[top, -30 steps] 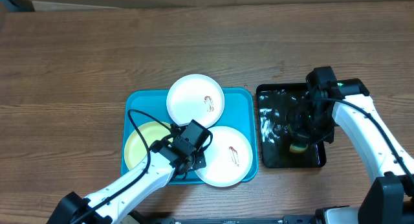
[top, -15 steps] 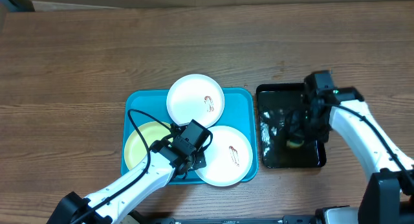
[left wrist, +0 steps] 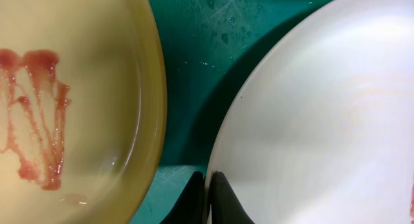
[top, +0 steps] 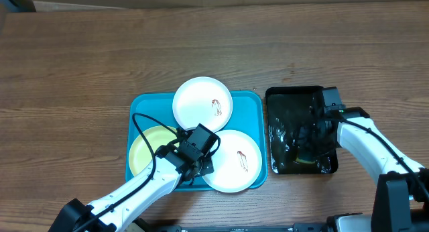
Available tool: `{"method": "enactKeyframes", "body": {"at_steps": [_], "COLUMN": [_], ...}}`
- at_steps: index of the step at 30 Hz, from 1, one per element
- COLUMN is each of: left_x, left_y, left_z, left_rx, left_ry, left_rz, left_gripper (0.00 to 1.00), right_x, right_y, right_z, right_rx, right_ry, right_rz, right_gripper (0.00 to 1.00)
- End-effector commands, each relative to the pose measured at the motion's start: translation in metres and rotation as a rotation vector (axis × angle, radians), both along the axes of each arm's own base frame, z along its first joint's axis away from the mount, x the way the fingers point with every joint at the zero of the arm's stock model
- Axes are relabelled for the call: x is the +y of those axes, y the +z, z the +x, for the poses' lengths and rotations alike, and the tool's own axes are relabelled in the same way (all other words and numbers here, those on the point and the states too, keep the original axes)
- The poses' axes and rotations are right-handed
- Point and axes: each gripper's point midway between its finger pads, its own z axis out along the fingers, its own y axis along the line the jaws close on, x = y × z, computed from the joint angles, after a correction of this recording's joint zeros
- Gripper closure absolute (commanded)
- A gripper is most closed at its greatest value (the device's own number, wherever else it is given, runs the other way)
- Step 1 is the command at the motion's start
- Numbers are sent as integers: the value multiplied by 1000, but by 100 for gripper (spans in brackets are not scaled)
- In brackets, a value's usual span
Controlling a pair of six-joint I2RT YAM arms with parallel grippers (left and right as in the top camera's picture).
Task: Clean dirty plates on tray and stack at the side
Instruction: 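Dip and rub the held sponge in the black tray's water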
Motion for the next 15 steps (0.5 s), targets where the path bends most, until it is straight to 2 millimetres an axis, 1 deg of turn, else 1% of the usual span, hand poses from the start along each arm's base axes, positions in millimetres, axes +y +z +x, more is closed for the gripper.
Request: {"method": "enactKeyframes", "body": {"at_steps": [1,3,4,5,6,7,8,11,15], "left_x": [4,4,4,4,4,4,4,4,4], "left_y": [-2,-2,-2,-2,-2,-2,-2,-2,-2], "left_z": [-2,-2,-2,-2,-2,-2,-2,-2,-2], "left_rx": [-2,-3,-3,-3,-3,-3,-3,-3,-3], "left_ry": [4,4,4,4,4,4,4,4,4], "left_rz": [21,21,21,21,21,21,21,21,21], "left_gripper": [96,96,96,96,96,96,96,96,96], "right_x": [-5,-8,-8,-8,-8,-7,-7,-7,-6], "right_y": [-9,-16,-19,-20,-20,-19,-16,1,37], "right_z": [-2,-3,-5,-6,-6,-6,-5,-1,10], "right_rx": [-13,-24,-25,-25,-23,-23,-21,5,23], "right_ry": [-8,-10,-10,-10,-10,-9,-8,6,6], "right_rz": [-29,-40,-40,-40,-39,-37,-36,-41,-43], "right_gripper": [36,37,40,49,66,86,96,96,96]}}
